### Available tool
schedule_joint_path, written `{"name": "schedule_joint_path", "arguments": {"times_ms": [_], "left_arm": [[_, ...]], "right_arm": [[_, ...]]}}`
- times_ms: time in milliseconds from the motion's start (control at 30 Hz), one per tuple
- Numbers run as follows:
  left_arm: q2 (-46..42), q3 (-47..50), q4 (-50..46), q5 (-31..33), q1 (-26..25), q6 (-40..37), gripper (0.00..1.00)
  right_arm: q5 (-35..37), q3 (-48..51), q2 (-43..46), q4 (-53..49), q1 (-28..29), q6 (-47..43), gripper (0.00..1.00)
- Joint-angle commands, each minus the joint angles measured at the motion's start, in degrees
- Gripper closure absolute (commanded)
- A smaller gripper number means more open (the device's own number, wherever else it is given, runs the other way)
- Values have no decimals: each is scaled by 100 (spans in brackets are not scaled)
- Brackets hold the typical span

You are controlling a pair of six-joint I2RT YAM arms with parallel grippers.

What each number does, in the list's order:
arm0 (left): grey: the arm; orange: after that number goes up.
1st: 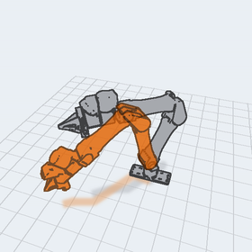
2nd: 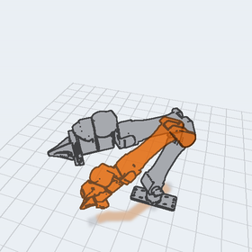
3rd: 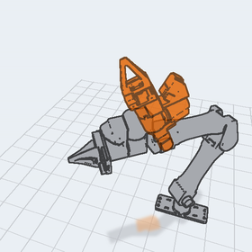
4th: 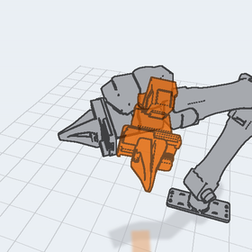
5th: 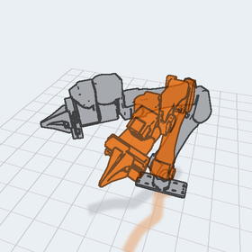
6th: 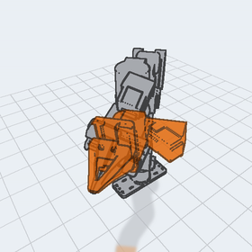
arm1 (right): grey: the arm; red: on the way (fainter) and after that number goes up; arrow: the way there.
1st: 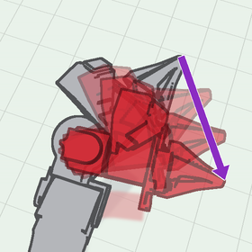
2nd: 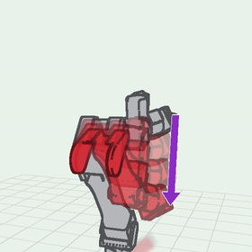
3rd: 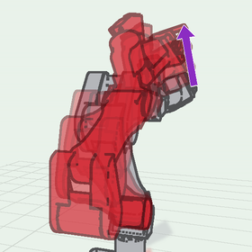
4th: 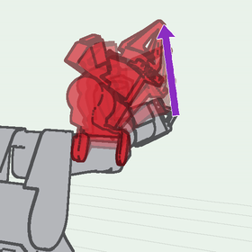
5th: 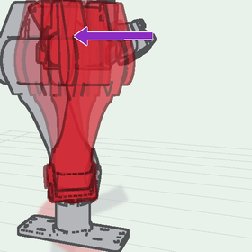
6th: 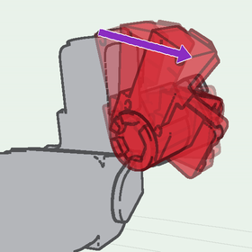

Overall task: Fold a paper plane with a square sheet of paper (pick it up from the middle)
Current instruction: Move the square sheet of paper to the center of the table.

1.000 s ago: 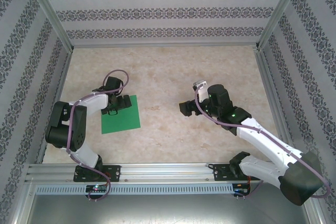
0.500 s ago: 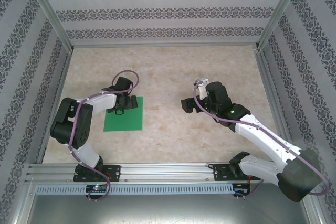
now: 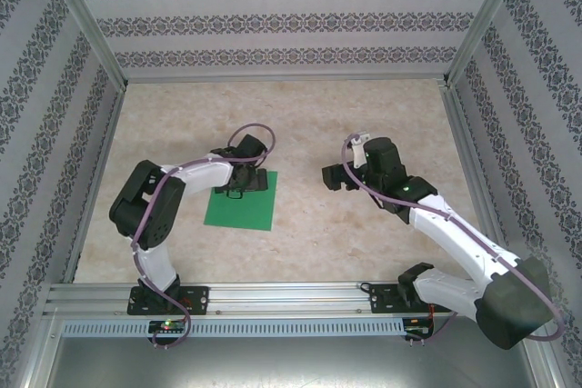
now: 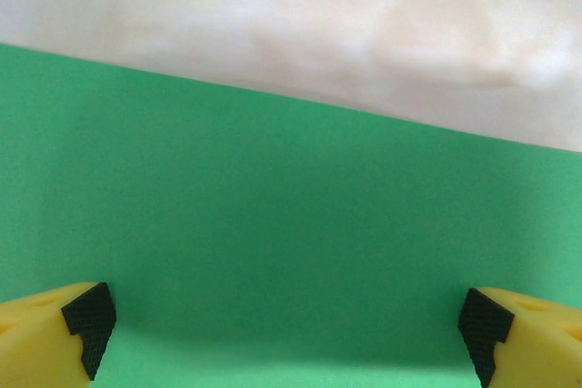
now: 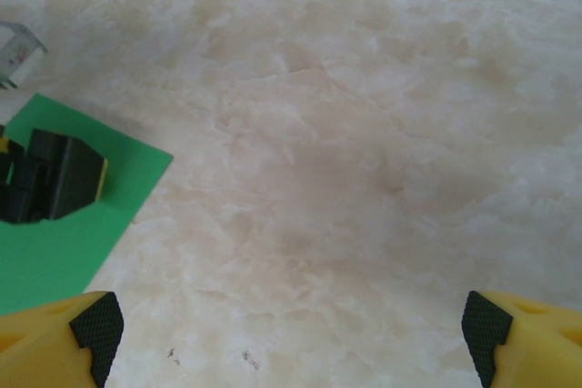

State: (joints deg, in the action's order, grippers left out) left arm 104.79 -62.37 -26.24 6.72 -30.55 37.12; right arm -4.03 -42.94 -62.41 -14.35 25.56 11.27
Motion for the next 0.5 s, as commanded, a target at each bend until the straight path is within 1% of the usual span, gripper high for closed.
{"name": "schedule_joint_path", "arguments": {"times_ms": [0, 300, 467], "left_arm": [[485, -65, -771, -623, -479, 618, 0], [822, -720, -841, -702, -1103, 1757, 0], [768, -875, -953, -639, -1217, 2017, 0]], "right_arm": [[-434, 123, 26, 24, -253, 156, 2], [-1025, 232, -83, -82, -664, 156, 2], [-1375, 273, -127, -166, -794, 148, 2]]}}
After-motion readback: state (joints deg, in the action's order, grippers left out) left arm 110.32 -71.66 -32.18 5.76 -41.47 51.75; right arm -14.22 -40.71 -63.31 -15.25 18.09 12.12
